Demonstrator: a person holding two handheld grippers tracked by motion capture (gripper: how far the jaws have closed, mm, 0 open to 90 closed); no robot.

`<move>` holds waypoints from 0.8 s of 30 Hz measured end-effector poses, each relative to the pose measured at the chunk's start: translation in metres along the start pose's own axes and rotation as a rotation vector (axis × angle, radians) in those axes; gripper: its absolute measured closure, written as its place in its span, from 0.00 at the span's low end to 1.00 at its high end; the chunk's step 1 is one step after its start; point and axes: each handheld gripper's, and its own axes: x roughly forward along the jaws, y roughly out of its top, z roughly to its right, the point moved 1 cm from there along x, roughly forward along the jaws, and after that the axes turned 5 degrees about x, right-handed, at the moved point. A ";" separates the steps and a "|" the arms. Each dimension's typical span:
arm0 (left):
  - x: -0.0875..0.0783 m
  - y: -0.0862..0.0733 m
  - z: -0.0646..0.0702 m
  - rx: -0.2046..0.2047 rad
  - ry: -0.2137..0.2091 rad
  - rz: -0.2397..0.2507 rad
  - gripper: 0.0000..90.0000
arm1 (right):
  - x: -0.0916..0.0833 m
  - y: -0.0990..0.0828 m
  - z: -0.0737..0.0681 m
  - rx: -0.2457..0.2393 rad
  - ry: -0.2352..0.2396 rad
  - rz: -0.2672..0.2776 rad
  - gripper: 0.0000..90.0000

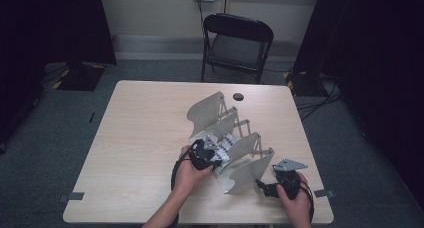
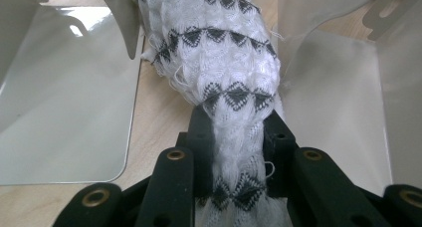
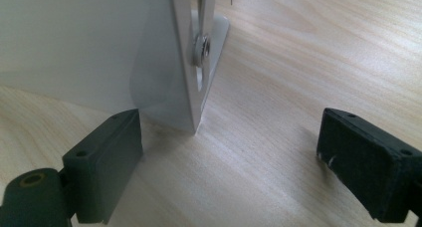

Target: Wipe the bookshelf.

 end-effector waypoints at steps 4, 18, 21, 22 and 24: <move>-0.006 0.005 0.000 0.010 -0.001 0.007 0.80 | 0.000 0.000 0.000 0.000 0.000 0.000 0.11; -0.060 0.064 -0.003 0.119 0.058 0.128 0.80 | 0.000 0.000 0.000 0.001 0.001 -0.001 0.11; -0.064 0.069 -0.005 0.113 0.072 0.152 0.80 | 0.000 0.000 0.000 0.000 0.000 0.000 0.11; -0.063 0.068 -0.007 0.110 0.077 0.142 0.80 | 0.000 0.000 0.000 0.000 0.000 0.000 0.11; -0.059 0.063 -0.010 0.096 0.081 0.124 0.80 | 0.000 0.000 0.000 0.001 0.001 0.000 0.11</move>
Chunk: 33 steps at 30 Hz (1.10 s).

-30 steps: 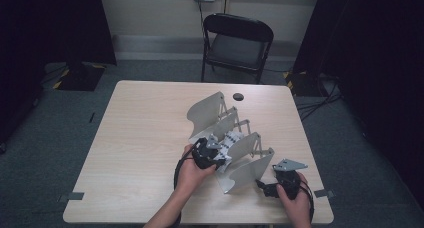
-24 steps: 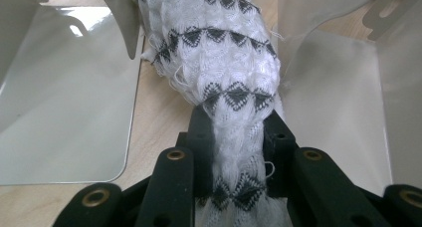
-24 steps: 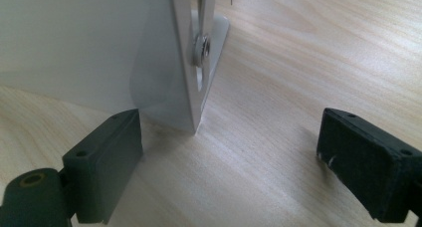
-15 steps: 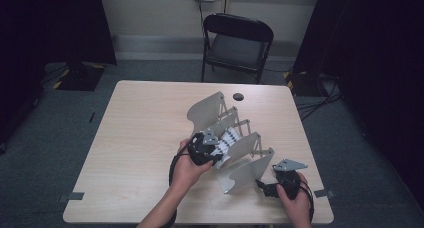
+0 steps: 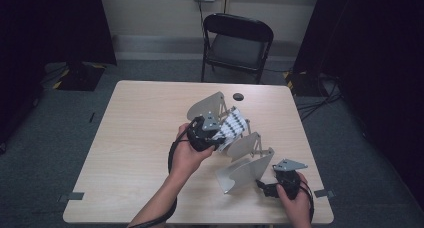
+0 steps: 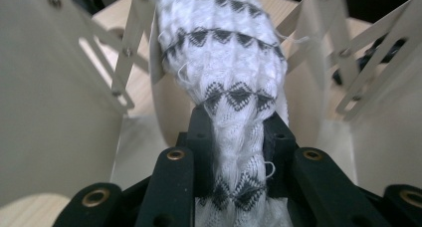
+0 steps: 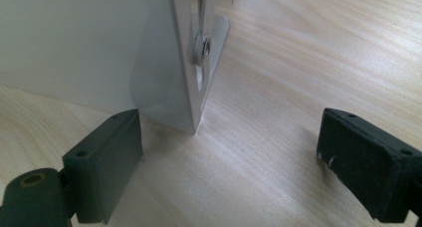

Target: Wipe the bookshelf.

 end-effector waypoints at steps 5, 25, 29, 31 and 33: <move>0.012 -0.023 -0.004 -0.056 0.001 -0.040 0.80 | 0.000 0.000 0.000 -0.001 0.000 0.000 0.11; 0.050 -0.075 0.009 -0.134 -0.058 -0.136 0.79 | 0.000 0.000 0.000 -0.001 -0.001 0.000 0.11; 0.053 -0.080 0.011 -0.168 -0.062 -0.152 0.74 | 0.000 0.000 0.000 0.000 0.000 0.000 0.11; 0.051 -0.081 0.010 -0.169 -0.057 -0.159 0.70 | 0.000 0.000 0.000 -0.001 0.000 0.000 0.11; 0.050 -0.081 0.009 -0.155 -0.033 -0.157 0.67 | 0.000 0.000 0.000 -0.002 0.000 0.000 0.11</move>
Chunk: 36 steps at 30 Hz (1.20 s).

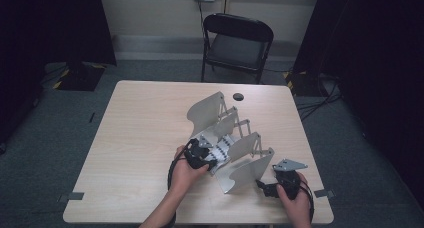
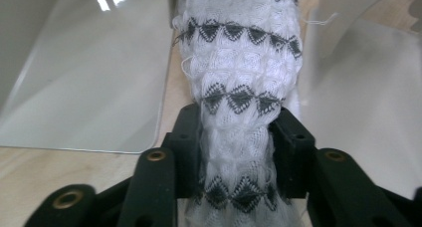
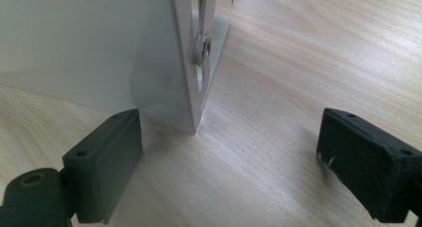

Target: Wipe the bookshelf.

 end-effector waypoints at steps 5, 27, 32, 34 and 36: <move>-0.002 0.004 0.001 0.002 0.032 0.009 0.56 | 0.000 0.000 0.000 0.001 0.000 0.000 0.11; -0.009 0.018 0.009 0.106 0.027 0.017 0.83 | 0.000 0.000 0.000 0.000 0.000 0.000 0.11; -0.041 0.044 0.016 0.166 0.019 0.105 0.83 | 0.000 0.000 0.000 0.001 0.000 0.000 0.11; -0.054 0.056 0.019 0.192 0.024 0.139 0.83 | 0.000 0.000 0.000 -0.001 0.000 0.001 0.11; -0.061 0.064 0.020 0.208 0.027 0.161 0.83 | 0.000 0.000 0.000 -0.001 0.000 0.000 0.11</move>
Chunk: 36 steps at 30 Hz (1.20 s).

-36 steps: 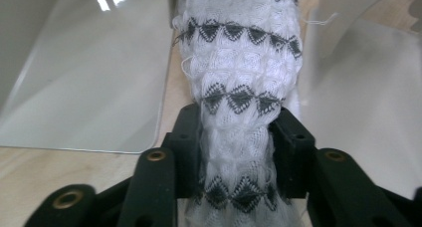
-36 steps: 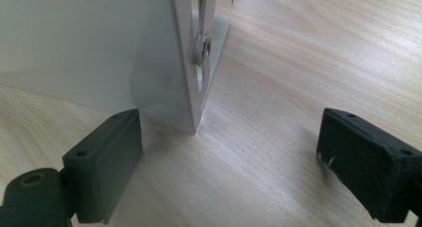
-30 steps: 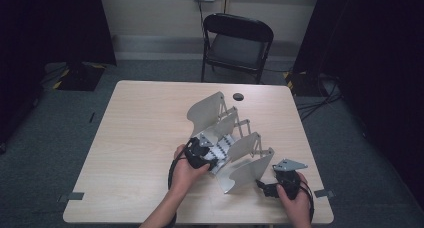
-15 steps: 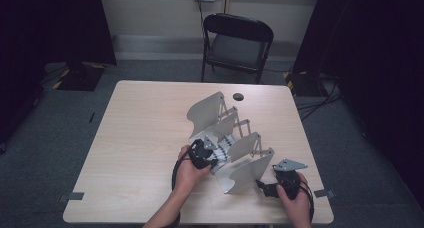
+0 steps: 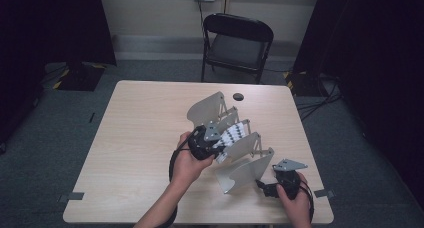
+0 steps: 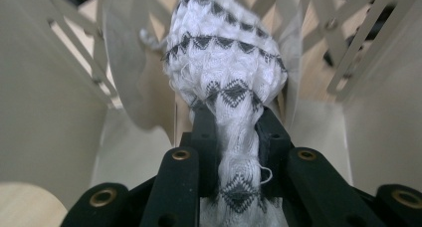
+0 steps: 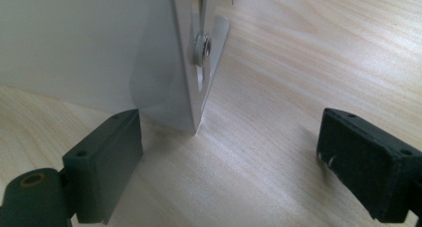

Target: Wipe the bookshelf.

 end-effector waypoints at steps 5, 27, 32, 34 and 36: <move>0.003 0.007 0.000 -0.006 -0.014 0.019 0.83 | 0.000 0.000 0.000 0.000 0.002 -0.002 0.11; 0.049 -0.045 0.001 -0.091 -0.061 -0.099 0.83 | 0.000 0.000 0.000 -0.001 0.002 0.000 0.11; 0.051 -0.062 -0.005 -0.121 -0.054 -0.138 0.83 | 0.000 0.000 0.000 -0.001 0.002 0.000 0.11; 0.053 -0.068 -0.005 -0.129 -0.057 -0.146 0.83 | 0.000 0.000 0.000 0.000 0.002 0.000 0.11; 0.055 -0.073 -0.005 -0.141 -0.059 -0.147 0.83 | 0.000 0.000 0.000 -0.001 0.002 0.000 0.11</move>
